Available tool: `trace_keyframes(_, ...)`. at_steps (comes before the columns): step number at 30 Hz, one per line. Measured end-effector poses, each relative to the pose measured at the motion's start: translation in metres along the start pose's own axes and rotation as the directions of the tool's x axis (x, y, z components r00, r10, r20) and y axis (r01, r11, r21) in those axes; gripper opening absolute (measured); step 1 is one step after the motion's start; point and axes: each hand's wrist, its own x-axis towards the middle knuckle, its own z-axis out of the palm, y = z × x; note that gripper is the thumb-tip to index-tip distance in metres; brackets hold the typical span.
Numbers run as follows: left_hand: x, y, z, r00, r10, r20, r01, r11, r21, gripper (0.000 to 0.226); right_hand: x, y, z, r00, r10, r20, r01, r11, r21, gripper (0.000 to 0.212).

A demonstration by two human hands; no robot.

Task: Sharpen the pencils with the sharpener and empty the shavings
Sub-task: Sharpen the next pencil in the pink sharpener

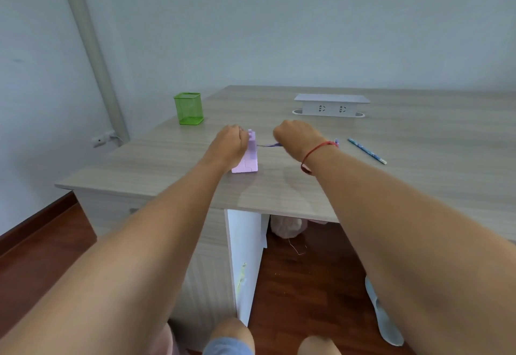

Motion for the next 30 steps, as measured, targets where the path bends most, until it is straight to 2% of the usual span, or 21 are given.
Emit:
trace_keyframes(6,0.005,0.009,0.010,1.000,0.004,-0.020,-0.003,1.000,0.016,0.032,-0.020,0.047,0.007,0.975,0.217,0.046,-0.221,0.968,0.116,0.021)
trace_keyframes(10,0.003,0.013,0.023,0.994,0.027,-0.108,-0.032,0.999,-0.040,0.027,-0.012,0.042,0.029,0.959,0.264,0.101,-0.282,0.925,0.255,0.018)
trace_keyframes(14,0.004,0.010,0.033,0.976,0.051,-0.213,-0.064,0.996,-0.056,0.037,0.002,0.037,0.048,0.918,0.366,0.154,-0.397,0.823,0.406,0.005)
trace_keyframes(18,0.002,0.010,0.043,0.922,0.086,-0.378,-0.099,0.995,-0.015,0.045,0.009,0.037,0.066,0.854,0.482,0.197,-0.512,0.708,0.487,0.040)
trace_keyframes(20,0.006,0.008,0.047,0.904,0.103,-0.415,-0.113,0.994,0.000,0.054,0.011,0.039,0.073,0.828,0.520,0.209,-0.547,0.670,0.502,0.035)
trace_keyframes(22,0.012,0.007,0.051,0.897,0.115,-0.427,-0.121,0.993,0.014,0.056,0.013,0.042,0.079,0.804,0.546,0.235,-0.580,0.633,0.513,0.010)
trace_keyframes(25,0.015,0.007,0.055,0.885,0.137,-0.445,-0.139,0.990,0.027,0.053,0.014,0.047,0.087,0.788,0.561,0.255,-0.603,0.619,0.503,0.022)
trace_keyframes(30,0.015,0.006,0.056,0.888,0.133,-0.441,-0.142,0.990,0.014,0.053,0.014,0.050,0.088,0.795,0.561,0.231,-0.590,0.628,0.508,0.023)
